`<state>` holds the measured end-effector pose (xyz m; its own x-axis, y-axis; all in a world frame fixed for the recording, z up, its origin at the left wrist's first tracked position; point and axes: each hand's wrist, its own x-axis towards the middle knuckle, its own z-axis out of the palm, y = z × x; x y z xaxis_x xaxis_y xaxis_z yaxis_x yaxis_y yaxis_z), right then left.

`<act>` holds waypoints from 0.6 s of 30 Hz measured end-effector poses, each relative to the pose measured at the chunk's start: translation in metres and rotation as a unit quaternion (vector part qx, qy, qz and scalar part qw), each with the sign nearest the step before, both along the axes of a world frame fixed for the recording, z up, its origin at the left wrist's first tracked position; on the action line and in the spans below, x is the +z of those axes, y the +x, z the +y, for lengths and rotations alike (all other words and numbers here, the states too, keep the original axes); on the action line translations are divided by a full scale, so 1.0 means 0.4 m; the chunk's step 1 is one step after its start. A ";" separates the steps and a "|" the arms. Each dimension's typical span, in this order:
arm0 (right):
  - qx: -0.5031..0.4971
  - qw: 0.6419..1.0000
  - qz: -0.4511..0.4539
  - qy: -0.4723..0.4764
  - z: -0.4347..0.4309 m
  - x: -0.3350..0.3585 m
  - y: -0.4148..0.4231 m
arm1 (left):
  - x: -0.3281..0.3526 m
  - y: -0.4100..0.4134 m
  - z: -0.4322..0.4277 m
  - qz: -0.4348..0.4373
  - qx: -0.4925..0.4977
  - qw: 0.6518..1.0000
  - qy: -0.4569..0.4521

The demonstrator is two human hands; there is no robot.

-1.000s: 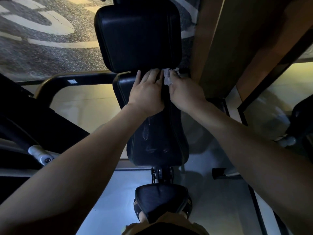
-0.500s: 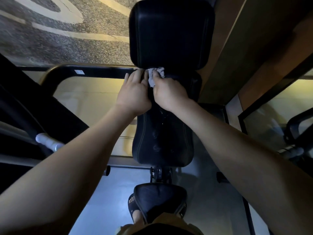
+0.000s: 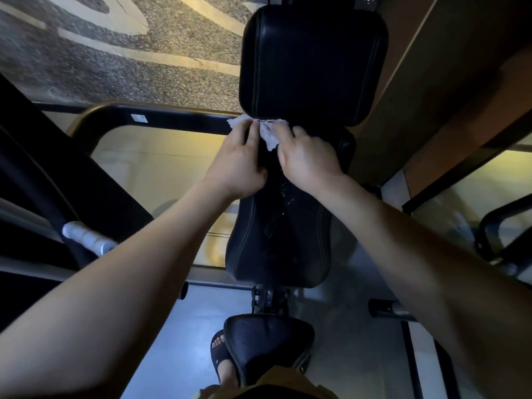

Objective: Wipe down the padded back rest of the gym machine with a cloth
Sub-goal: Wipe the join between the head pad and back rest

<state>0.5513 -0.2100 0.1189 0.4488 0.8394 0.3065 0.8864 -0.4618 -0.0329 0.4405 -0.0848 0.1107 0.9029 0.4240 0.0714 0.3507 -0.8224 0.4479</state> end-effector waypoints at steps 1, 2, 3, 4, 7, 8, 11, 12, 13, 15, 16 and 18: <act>0.012 1.000 -0.015 0.009 -0.007 -0.004 0.001 | 0.003 0.007 -0.003 0.003 0.004 1.000 0.005; 0.018 0.999 -0.030 0.013 -0.012 -0.008 0.003 | 0.006 0.012 -0.005 0.005 0.007 1.000 0.007; 0.014 0.999 -0.032 0.004 -0.014 -0.007 0.003 | 0.007 0.014 -0.006 0.004 0.009 1.000 0.003; 0.001 1.000 -0.022 -0.010 -0.013 -0.001 0.003 | 0.008 0.011 -0.007 -0.001 0.010 1.000 -0.007; -0.048 0.997 0.003 -0.061 0.007 0.026 0.003 | 0.004 -0.013 -0.002 -0.044 0.014 0.999 -0.029; -0.059 0.996 0.006 -0.070 0.012 0.033 0.002 | 0.001 -0.023 0.002 -0.057 0.014 0.998 -0.025; -0.086 0.994 0.014 -0.069 0.027 0.048 -0.008 | -0.011 -0.027 0.016 -0.064 0.014 0.998 -0.003; -0.092 0.993 0.024 -0.066 0.034 0.048 -0.011 | -0.012 -0.019 0.016 -0.059 0.015 0.998 0.004; -0.095 0.993 0.036 -0.064 0.041 0.047 -0.012 | -0.010 -0.006 0.015 -0.055 0.018 0.998 0.009; -0.092 0.992 0.050 -0.068 0.054 0.047 -0.011 | 0.000 0.019 0.007 -0.050 0.030 0.998 0.024; -0.087 0.992 0.046 -0.075 0.056 0.046 -0.010 | 0.003 0.029 0.002 -0.050 0.036 0.998 0.033; -0.078 0.993 0.031 -0.083 0.045 0.044 -0.002 | 0.004 0.037 -0.013 -0.055 0.044 0.996 0.052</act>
